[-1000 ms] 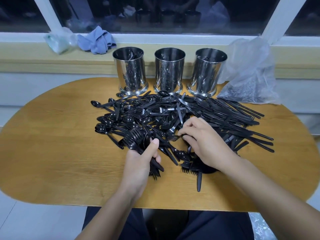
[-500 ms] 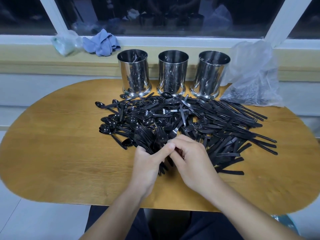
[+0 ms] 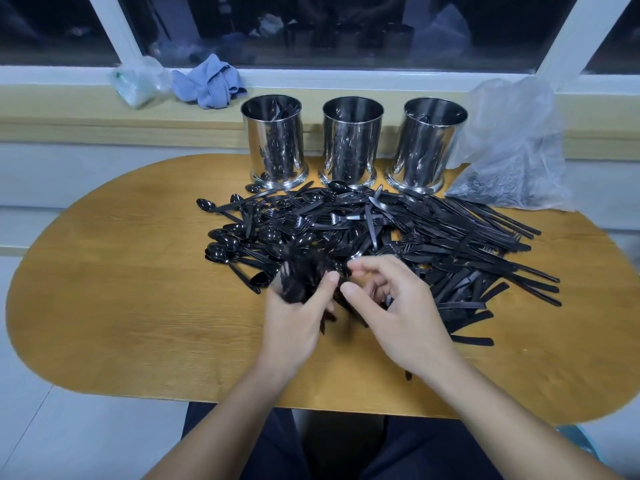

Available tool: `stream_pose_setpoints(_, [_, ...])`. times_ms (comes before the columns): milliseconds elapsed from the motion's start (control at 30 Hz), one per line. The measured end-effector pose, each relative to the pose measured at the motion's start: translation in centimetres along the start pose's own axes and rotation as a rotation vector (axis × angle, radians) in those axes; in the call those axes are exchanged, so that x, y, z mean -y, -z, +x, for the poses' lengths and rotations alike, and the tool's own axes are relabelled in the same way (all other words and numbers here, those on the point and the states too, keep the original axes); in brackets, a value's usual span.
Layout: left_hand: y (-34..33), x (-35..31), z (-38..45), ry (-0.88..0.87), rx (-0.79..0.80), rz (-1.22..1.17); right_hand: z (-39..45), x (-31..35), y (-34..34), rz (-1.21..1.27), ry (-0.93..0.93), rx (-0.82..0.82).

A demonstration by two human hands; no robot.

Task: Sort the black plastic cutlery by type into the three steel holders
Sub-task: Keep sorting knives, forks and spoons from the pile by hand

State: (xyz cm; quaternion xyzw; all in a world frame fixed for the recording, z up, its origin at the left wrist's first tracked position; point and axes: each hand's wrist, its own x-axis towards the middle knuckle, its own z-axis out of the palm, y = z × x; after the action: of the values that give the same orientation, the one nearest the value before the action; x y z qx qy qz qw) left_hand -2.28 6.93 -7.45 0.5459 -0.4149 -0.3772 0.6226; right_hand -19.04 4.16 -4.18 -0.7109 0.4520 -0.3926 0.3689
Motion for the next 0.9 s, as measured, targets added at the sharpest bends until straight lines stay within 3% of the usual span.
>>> stream_pose_setpoints(267, [-1.6,0.8,-1.1,-0.020,0.139,-0.128,1.3,2.4,-0.5,-0.207,0.113,0.265])
stream_pose_setpoints(433, [-0.8,1.8,-1.1,-0.090,0.106,0.297,1.5,2.0,-1.4,-0.298,0.191,0.222])
stream_pose_setpoints(700, [-0.9,1.0,-1.4,-0.101,0.125,0.286,1.7,1.8,-1.0,-0.331,0.393,0.184])
stream_pose_setpoints(833, [-1.0,1.4,-1.6,-0.047,0.174,0.411,2.1,1.7,-0.8,-0.334,0.375,0.153])
stream_pose_setpoints(900, [-1.0,1.3,-1.3,-0.126,0.195,0.505,2.3,1.5,-0.8,-0.297,0.358,0.132])
